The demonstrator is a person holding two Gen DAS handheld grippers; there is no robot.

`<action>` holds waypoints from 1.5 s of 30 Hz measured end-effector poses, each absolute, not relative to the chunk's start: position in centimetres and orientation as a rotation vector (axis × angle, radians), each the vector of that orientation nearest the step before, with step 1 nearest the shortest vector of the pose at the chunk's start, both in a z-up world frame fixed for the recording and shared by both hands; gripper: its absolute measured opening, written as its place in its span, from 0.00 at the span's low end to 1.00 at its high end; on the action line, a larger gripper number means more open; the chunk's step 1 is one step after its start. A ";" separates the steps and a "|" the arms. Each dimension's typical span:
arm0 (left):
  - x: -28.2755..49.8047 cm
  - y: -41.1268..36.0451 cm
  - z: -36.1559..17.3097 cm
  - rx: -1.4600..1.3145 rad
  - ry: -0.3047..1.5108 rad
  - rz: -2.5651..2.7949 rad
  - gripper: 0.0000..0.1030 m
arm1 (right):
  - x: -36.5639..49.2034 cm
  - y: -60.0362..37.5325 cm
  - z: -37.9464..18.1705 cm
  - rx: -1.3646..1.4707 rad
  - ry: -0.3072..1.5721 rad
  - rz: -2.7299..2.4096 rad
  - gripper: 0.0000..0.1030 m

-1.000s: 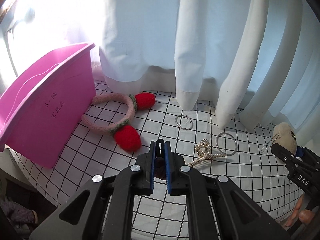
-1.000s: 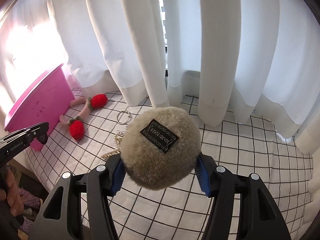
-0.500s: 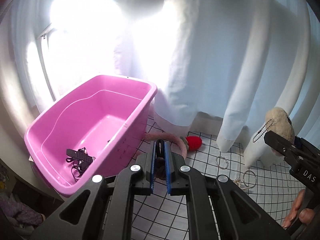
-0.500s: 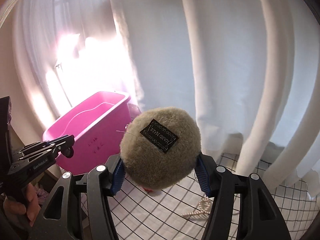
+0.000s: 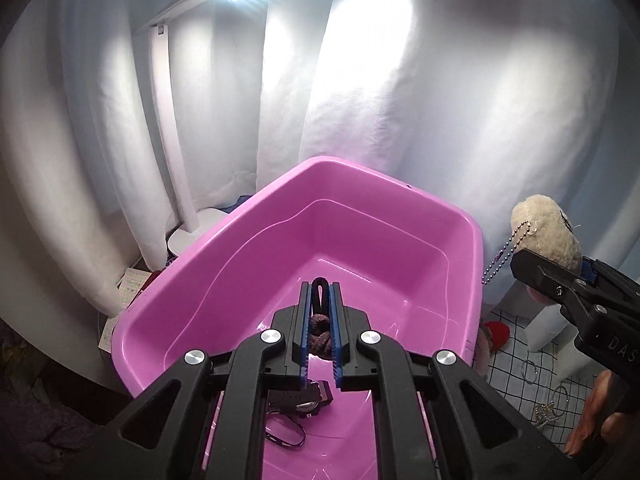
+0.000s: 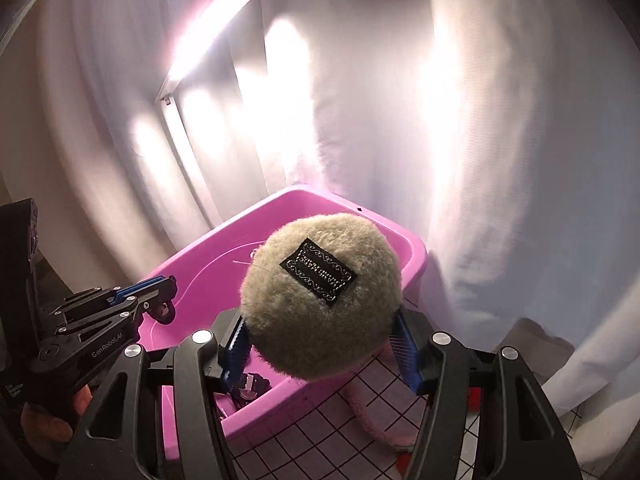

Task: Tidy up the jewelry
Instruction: 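Carry the pompom and hair tie over the pink tub with both tools, then open both tools to drop the pompom and hair tie into the tub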

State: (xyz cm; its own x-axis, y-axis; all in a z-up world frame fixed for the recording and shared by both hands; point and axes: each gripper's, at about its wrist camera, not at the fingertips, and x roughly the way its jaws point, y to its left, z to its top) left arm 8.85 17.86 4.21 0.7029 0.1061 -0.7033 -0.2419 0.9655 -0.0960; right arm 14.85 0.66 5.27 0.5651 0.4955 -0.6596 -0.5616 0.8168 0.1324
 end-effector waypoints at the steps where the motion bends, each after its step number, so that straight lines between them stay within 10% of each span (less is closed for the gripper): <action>1: 9.3 18.5 3.7 -0.189 0.787 0.199 0.09 | 15.3 1.8 4.7 -0.109 0.762 0.630 0.56; 15: 12.5 22.7 -2.2 -0.243 1.038 0.230 0.16 | 20.8 8.7 -1.4 -0.253 0.978 0.605 0.57; 20: 12.6 22.9 -2.4 -0.235 1.041 0.236 0.35 | 21.6 9.2 -1.9 -0.270 1.006 0.578 0.63; 24: 12.3 23.1 -2.2 -0.234 1.039 0.260 0.76 | 22.2 8.8 -2.0 -0.259 1.035 0.546 0.69; 45: 10.8 23.1 -1.3 -0.239 1.028 0.293 0.78 | 21.2 8.3 -0.2 -0.236 1.007 0.549 0.71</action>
